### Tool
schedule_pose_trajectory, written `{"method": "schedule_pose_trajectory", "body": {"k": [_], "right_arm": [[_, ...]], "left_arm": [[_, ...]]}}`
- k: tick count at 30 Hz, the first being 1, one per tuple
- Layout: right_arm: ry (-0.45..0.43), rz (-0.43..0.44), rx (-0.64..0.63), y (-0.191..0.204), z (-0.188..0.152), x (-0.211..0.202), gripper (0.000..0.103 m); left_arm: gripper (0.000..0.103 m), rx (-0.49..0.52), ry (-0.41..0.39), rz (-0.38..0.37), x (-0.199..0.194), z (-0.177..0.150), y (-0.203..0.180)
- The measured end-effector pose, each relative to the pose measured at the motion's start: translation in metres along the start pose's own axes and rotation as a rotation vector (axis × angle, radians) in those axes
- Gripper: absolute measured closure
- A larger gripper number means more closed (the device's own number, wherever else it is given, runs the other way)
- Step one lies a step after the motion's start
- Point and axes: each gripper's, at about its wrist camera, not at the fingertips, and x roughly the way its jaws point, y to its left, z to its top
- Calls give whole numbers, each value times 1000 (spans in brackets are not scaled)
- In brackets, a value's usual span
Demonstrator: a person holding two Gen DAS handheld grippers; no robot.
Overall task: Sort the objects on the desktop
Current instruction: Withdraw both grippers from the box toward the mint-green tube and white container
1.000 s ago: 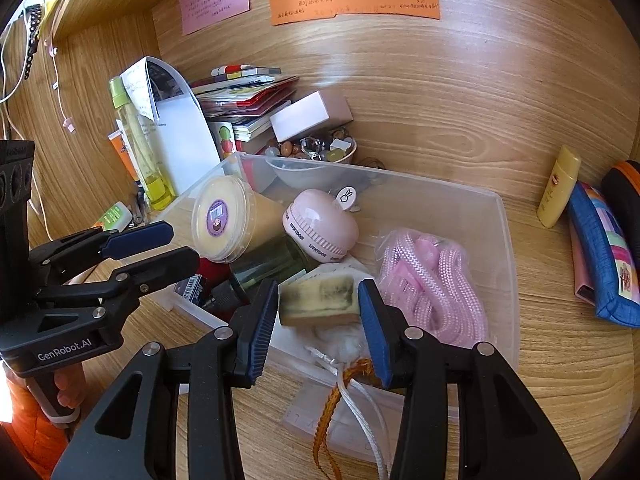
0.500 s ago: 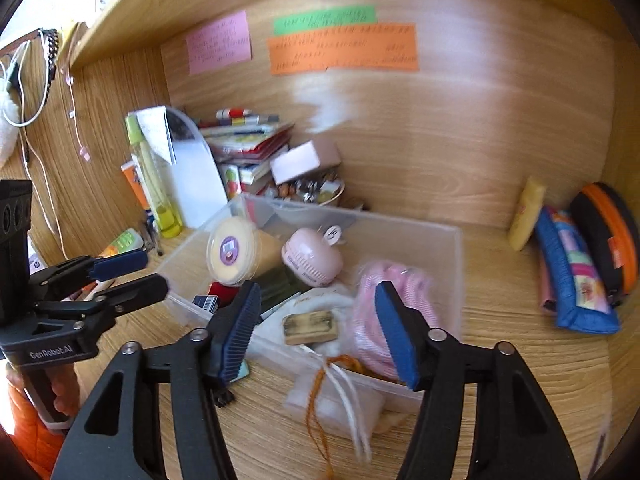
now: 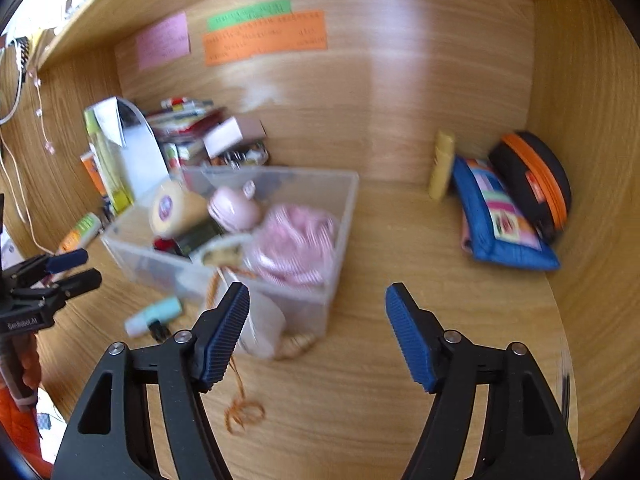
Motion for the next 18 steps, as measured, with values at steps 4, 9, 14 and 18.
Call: {"method": "schedule_pose_trajectory", "body": {"k": [4,9,14,18], "right_arm": [[50,-9,1,-3,-17,5,35],[105,-3,-1,-1,-36,11,35],[125,4,6,1,-46,9,35],[142,3,1,3,-50,12,35]], "left_arm": [[31,16,37,15,7,-10,-1],[32,23,94,36,21,-17,0],[32,74,128,25,30,-20,-11],[32,135,140,72,38,-22,-22]]}}
